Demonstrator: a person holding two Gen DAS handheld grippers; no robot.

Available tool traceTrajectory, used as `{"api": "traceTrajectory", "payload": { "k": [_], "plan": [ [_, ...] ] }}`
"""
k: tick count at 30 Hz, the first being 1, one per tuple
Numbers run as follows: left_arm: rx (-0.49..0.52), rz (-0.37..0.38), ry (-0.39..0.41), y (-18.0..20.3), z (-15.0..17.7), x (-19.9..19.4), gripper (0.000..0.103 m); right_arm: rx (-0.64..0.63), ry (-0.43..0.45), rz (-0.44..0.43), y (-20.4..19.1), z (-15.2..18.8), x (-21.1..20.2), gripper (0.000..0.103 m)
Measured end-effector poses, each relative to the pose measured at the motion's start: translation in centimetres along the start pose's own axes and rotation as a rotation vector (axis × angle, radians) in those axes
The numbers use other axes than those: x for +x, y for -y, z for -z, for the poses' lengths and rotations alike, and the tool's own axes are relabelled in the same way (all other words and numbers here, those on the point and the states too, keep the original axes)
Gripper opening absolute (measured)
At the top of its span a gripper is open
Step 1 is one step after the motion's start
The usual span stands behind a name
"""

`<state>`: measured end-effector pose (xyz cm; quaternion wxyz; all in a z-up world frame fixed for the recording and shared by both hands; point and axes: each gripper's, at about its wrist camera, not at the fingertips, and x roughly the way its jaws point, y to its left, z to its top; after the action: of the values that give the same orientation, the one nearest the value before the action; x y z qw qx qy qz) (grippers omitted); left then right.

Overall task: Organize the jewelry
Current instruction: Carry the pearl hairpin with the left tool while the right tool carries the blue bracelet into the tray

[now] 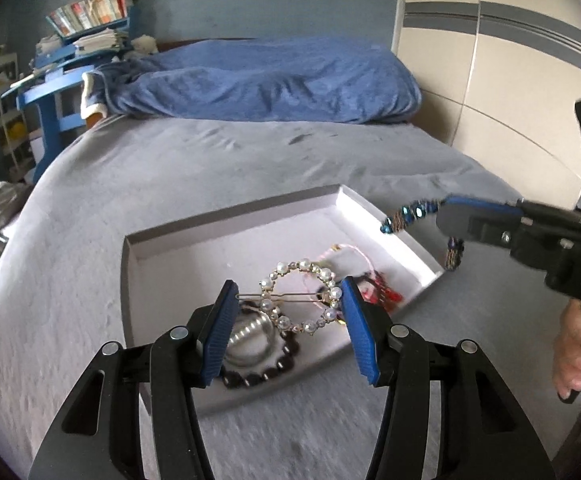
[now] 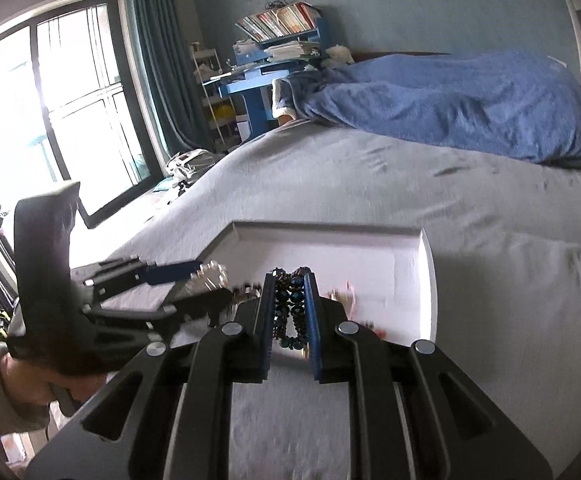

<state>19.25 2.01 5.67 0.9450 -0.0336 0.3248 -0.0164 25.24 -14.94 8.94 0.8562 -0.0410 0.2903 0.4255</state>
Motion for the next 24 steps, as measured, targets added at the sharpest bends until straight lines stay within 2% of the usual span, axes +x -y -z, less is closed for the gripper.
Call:
{"api": "traceTrajectory", "payload": {
  "k": [7, 12, 19, 21, 23, 24],
  "plan": [
    [-0.018, -0.037, -0.036, -1.2, -0.9, 3.0, 0.054, 0.005, -0.043, 0.03, 0.4, -1.1, 3.9, 0.014],
    [-0.005, -0.055, -0.082, -1.5, -0.3, 4.9, 0.054, 0.022, -0.117, 0.061, 1.4, 0.5, 6.9, 0.014],
    [0.043, -0.085, -0.122, -1.0, 0.8, 6.2, 0.055, 0.035, -0.164, 0.088, 2.7, 2.3, 8.4, 0.014],
    [0.045, -0.091, -0.12, -1.0, 0.9, 6.3, 0.059, 0.038, -0.163, 0.084, 2.9, 2.5, 8.3, 0.014],
    [0.051, -0.099, -0.113, -0.8, 1.0, 6.3, 0.07, 0.035, -0.151, 0.083, 2.9, 2.5, 8.0, 0.016],
    [0.055, -0.1, -0.11, -0.7, 1.0, 6.2, 0.072, 0.031, -0.147, 0.087, 2.9, 2.5, 7.8, 0.018]
  ]
}}
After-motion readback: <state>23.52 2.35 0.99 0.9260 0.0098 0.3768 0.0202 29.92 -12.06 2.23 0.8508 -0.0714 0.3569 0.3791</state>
